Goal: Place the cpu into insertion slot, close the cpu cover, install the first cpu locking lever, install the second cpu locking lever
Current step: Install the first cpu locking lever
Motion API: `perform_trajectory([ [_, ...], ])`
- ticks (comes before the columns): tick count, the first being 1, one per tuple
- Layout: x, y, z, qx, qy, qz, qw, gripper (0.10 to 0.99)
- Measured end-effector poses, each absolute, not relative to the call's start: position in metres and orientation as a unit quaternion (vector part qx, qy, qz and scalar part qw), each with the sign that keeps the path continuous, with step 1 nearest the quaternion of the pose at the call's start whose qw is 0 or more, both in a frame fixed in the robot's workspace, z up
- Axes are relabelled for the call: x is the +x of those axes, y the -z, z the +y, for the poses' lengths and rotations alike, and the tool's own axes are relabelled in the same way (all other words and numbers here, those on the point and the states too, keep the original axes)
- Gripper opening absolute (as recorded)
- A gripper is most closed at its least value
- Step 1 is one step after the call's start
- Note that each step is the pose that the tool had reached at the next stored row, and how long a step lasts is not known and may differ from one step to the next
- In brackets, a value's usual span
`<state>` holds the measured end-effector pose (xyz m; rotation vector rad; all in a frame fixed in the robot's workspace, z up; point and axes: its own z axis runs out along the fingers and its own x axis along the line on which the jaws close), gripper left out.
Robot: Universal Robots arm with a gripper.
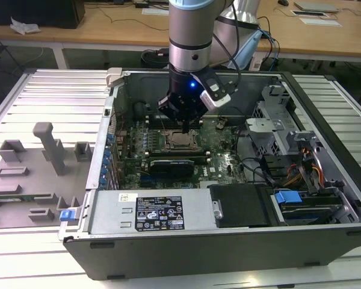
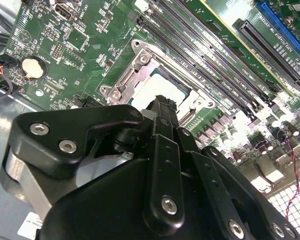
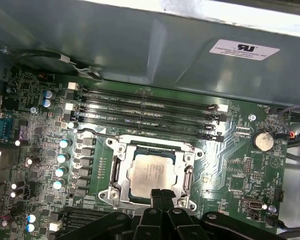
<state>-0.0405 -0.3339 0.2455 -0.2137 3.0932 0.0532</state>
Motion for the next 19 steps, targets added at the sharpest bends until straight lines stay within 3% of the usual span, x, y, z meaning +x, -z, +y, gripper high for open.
perform_trajectory([
  [19, -0.083, -0.246, -0.331, -0.069, -0.017, 0.997, 0.026, 0.106],
])
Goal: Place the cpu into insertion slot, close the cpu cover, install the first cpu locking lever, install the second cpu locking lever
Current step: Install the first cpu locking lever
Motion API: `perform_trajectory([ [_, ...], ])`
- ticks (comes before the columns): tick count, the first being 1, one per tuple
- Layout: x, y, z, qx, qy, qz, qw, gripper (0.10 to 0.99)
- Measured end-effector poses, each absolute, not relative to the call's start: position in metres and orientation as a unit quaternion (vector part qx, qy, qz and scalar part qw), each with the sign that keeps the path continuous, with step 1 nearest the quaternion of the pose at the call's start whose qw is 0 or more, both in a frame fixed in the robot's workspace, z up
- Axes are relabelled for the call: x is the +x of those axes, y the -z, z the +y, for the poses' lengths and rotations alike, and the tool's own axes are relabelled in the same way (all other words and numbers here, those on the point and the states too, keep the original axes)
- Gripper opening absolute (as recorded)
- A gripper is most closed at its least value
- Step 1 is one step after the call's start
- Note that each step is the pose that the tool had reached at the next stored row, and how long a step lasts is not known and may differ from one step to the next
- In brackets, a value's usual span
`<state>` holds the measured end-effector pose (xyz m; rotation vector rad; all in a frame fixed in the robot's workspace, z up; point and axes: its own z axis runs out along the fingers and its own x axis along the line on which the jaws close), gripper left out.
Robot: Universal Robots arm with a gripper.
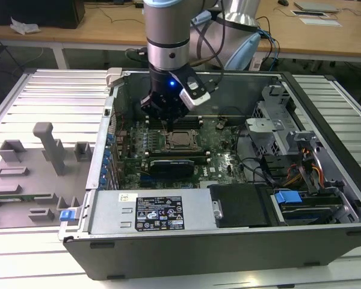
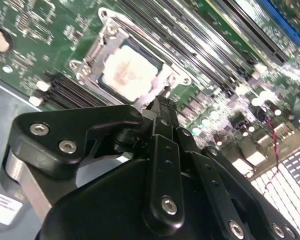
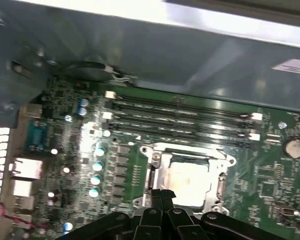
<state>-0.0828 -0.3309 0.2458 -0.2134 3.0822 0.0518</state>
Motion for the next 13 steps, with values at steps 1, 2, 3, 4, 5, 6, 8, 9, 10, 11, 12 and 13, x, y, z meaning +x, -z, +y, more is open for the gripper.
perform_trajectory([
  [1, -0.0848, -0.2458, -0.3308, -0.069, -0.017, 0.997, 0.026, 0.106],
  [2, -0.0867, -0.2458, -0.3308, -0.069, -0.017, 0.997, 0.026, 0.106],
  [3, -0.089, -0.2458, -0.3306, -0.069, -0.017, 0.997, 0.026, 0.106],
  [4, -0.0897, -0.2458, -0.3305, -0.069, -0.017, 0.997, 0.026, 0.106],
  [5, -0.0897, -0.2458, -0.3305, -0.069, -0.017, 0.997, 0.026, 0.106],
  [6, -0.0897, -0.2458, -0.3305, -0.069, -0.017, 0.997, 0.026, 0.106],
  [8, -0.0897, -0.2459, -0.3305, -0.069, -0.017, 0.997, 0.026, 0.106],
  [9, -0.0898, -0.2467, -0.3306, -0.069, -0.016, 0.997, 0.026, 0.106],
  [10, -0.0897, -0.249, -0.3305, -0.069, -0.017, 0.997, 0.026, 0.106],
  [11, -0.0898, -0.2506, -0.3305, -0.069, -0.017, 0.997, 0.026, 0.106],
  [12, -0.0897, -0.2524, -0.3305, -0.069, -0.017, 0.997, 0.026, 0.106],
  [13, -0.0897, -0.2531, -0.3305, -0.069, -0.017, 0.997, 0.026, 0.106],
])
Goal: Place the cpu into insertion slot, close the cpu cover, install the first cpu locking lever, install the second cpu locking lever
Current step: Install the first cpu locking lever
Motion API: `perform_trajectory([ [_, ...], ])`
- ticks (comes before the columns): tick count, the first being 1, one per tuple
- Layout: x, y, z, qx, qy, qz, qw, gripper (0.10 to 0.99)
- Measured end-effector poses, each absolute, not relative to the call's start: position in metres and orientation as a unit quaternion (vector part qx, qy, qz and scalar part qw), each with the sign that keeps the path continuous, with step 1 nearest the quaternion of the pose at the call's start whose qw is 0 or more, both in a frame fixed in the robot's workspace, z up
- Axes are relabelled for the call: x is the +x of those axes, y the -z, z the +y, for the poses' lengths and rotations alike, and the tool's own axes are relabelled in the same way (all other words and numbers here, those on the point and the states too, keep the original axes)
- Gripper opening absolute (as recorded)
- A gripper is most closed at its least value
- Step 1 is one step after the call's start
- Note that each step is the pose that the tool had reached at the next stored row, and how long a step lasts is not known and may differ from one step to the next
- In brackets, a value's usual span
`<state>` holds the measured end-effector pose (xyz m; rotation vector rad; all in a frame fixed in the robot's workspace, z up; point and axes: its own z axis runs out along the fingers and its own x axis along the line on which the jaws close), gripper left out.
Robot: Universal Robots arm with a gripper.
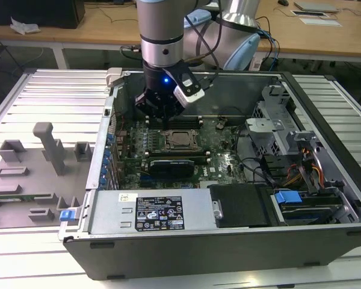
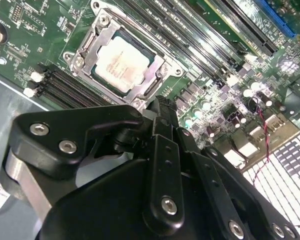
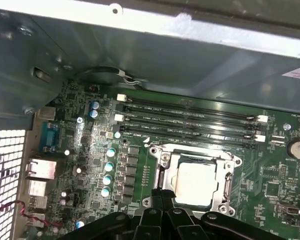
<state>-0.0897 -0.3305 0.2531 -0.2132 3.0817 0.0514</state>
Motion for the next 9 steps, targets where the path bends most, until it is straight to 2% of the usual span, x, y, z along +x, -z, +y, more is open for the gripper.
perform_trajectory([
  [4, -0.0897, -0.2532, -0.3305, -0.069, -0.017, 0.997, 0.026, 0.106],
  [5, -0.0897, -0.2532, -0.3305, -0.069, -0.017, 0.997, 0.022, 0.106],
  [6, -0.0895, -0.253, -0.3305, -0.069, -0.019, 0.997, 0.014, 0.106],
  [9, -0.0899, -0.2529, -0.3305, -0.069, -0.02, 0.997, 0.012, 0.106],
])
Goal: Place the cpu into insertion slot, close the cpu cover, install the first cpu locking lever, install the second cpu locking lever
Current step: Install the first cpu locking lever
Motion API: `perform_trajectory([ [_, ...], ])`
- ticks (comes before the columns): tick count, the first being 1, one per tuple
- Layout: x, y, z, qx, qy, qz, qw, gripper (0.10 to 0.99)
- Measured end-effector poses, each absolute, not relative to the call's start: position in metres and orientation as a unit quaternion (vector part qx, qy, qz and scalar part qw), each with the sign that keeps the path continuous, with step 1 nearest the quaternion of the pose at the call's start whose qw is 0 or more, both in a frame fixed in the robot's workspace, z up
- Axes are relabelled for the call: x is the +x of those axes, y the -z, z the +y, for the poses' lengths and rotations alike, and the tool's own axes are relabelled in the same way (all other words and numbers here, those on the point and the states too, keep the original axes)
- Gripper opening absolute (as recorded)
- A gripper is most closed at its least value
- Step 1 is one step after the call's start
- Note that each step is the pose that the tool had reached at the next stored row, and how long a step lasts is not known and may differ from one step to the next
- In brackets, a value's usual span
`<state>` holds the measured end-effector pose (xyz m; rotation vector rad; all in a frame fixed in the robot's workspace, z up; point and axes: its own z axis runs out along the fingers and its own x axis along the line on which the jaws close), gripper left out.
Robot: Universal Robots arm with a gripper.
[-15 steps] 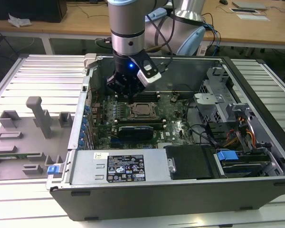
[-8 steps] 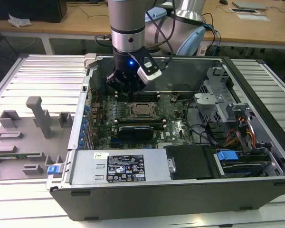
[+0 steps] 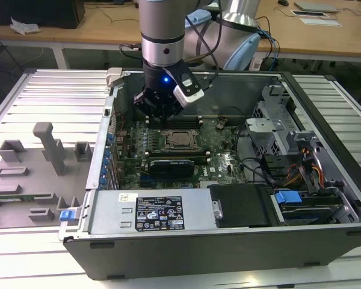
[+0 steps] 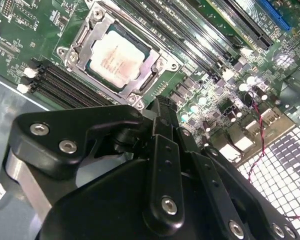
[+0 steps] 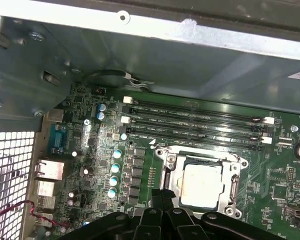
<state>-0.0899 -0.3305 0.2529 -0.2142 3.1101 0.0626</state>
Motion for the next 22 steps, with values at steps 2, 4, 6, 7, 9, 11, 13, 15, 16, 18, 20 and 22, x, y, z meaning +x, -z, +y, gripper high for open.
perform_trajectory([
  [2, -0.094, -0.253, -0.33, -0.069, -0.023, 0.997, 0.013, 0.106],
  [4, -0.104, -0.253, -0.33, -0.069, -0.029, 0.997, 0.019, 0.106],
  [6, -0.109, -0.253, -0.33, -0.069, -0.043, 0.996, 0.026, 0.106],
  [7, -0.111, -0.253, -0.33, -0.069, -0.05, 0.996, 0.029, 0.106],
  [9, -0.114, -0.253, -0.33, -0.068, -0.062, 0.995, 0.035, 0.106],
  [11, -0.118, -0.253, -0.33, -0.068, -0.073, 0.994, 0.04, 0.106],
  [13, -0.121, -0.253, -0.33, -0.068, -0.09, 0.993, 0.045, 0.106],
  [15, -0.122, -0.253, -0.33, -0.067, -0.105, 0.991, 0.049, 0.106],
  [16, -0.123, -0.253, -0.33, -0.067, -0.112, 0.99, 0.051, 0.106],
  [18, -0.125, -0.253, -0.33, -0.067, -0.127, 0.988, 0.054, 0.106],
  [20, -0.126, -0.252, -0.33, -0.066, -0.14, 0.986, 0.057, 0.106],
  [22, -0.126, -0.252, -0.33, -0.066, -0.143, 0.986, 0.057, 0.106],
])
